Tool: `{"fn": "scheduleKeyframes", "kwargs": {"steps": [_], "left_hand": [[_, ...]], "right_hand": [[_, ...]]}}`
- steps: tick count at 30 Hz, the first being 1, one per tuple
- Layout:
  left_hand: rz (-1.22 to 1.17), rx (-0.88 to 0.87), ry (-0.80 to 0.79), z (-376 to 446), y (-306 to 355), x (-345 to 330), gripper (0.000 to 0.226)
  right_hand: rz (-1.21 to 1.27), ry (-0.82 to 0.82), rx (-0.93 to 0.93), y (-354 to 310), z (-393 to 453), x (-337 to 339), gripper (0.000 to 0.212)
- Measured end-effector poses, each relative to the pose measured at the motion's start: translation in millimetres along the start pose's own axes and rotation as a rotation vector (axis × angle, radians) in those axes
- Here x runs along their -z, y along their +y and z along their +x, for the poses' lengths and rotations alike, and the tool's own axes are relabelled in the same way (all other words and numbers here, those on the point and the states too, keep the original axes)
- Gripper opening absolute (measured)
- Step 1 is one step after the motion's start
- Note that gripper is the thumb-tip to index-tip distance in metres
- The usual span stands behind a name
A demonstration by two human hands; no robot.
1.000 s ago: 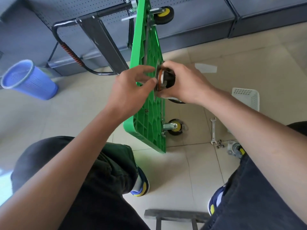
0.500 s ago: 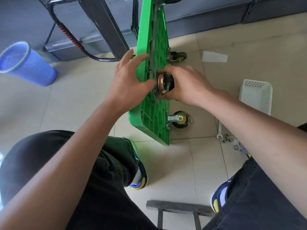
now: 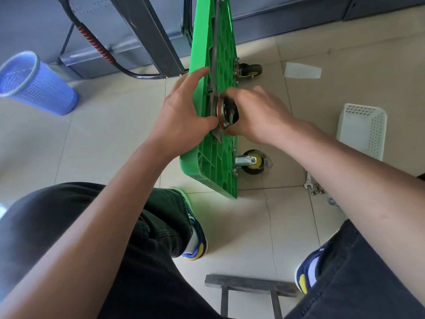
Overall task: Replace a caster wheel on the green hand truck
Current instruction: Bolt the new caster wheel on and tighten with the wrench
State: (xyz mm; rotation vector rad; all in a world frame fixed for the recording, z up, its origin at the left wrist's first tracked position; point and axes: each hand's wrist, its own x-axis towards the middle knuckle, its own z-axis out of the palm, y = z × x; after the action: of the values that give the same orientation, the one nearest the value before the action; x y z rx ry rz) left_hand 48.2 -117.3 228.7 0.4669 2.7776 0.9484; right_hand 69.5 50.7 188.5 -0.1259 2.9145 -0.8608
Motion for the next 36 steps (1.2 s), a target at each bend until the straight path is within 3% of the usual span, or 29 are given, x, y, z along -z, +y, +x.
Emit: {"fn": "scheduleKeyframes", "kwargs": {"steps": [29,36], "left_hand": [[-0.007,0.033,0.034,1.3,-3.7,-0.9,0.085],[-0.044,0.047,0.026,-1.4,0.7,1.9,0.088]], "right_hand": [[-0.014,0.007,0.019,-0.8,12.1,-9.0,0.075],[0.001,0.006,0.045,-2.2,15.2,-13.9,0.064]]}}
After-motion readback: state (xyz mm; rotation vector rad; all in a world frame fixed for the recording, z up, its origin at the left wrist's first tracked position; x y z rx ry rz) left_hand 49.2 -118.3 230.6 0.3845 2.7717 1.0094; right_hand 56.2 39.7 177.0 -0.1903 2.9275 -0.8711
